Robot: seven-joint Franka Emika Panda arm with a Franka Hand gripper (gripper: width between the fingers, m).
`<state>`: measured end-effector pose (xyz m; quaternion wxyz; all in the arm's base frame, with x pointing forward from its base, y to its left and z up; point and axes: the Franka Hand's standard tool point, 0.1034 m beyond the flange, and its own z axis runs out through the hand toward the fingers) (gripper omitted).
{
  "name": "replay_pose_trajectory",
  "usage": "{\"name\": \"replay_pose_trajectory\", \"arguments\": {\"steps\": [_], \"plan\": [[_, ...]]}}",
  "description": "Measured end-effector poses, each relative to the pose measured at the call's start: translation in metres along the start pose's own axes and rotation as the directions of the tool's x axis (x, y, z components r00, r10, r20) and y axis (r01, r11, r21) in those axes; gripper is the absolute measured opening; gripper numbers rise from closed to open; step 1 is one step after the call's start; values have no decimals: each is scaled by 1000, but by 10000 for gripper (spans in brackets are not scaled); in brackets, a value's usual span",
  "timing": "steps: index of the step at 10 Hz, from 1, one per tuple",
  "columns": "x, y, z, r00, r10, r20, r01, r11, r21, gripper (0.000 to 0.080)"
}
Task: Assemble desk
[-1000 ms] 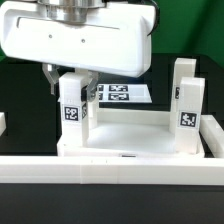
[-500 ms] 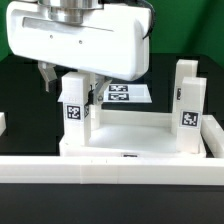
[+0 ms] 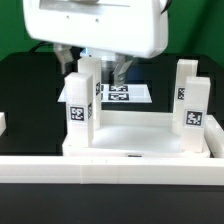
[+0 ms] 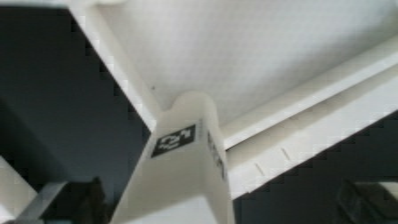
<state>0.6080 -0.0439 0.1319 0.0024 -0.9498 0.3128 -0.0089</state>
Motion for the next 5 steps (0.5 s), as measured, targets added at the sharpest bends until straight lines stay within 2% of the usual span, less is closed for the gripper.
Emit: {"name": "replay_pose_trajectory", "arguments": {"steps": [5], "plan": [[1,2,3,1000,-1,1,1,1000,-4,649]]}}
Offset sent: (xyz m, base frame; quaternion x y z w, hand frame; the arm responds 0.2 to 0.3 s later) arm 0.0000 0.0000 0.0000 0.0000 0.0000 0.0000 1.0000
